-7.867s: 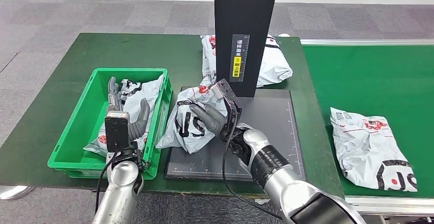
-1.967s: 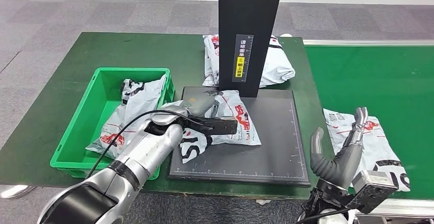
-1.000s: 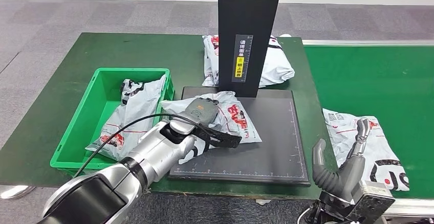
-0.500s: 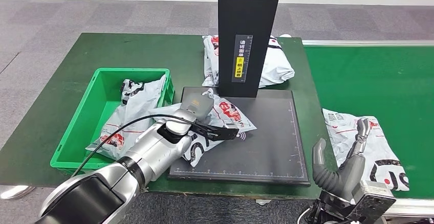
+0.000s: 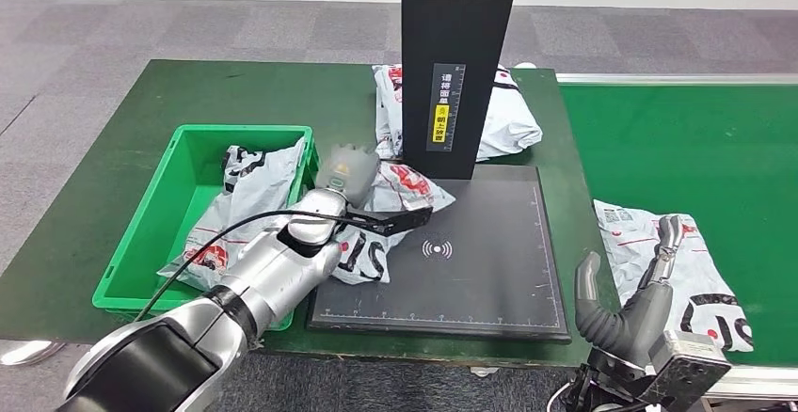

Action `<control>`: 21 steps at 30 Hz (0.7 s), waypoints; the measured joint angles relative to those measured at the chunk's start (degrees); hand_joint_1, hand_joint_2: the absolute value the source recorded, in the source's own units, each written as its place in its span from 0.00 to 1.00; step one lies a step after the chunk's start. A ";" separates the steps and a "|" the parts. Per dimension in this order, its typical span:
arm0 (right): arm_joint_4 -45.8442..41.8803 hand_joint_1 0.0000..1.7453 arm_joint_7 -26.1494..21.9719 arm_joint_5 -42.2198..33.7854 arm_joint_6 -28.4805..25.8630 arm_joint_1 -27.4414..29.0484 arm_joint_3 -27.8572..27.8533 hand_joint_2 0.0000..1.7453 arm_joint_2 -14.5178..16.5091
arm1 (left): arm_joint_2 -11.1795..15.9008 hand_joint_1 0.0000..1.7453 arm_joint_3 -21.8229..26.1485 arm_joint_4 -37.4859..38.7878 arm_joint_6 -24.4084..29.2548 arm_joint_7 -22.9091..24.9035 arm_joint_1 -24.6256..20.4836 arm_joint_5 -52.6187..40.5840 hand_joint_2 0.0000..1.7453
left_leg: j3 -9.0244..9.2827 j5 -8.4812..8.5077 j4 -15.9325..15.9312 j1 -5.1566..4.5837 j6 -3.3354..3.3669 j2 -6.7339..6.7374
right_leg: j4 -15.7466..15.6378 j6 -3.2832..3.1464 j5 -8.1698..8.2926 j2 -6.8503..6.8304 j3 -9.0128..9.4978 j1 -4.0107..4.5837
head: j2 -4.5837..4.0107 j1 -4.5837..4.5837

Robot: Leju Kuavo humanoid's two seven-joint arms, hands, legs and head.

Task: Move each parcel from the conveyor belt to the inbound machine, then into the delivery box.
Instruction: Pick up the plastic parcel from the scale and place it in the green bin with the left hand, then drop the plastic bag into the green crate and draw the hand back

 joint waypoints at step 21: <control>0.00 0.00 0.50 -1.86 -0.69 0.07 0.00 1.00 -0.89 | 8.67 1.00 27.53 -32.39 16.12 -4.58 12.27 4.70 1.00 | -0.09 0.00 -0.01 0.01 -0.01 0.02 | 0.01 -0.02 -0.02 0.03 -0.08 0.01 | 0.00 0.00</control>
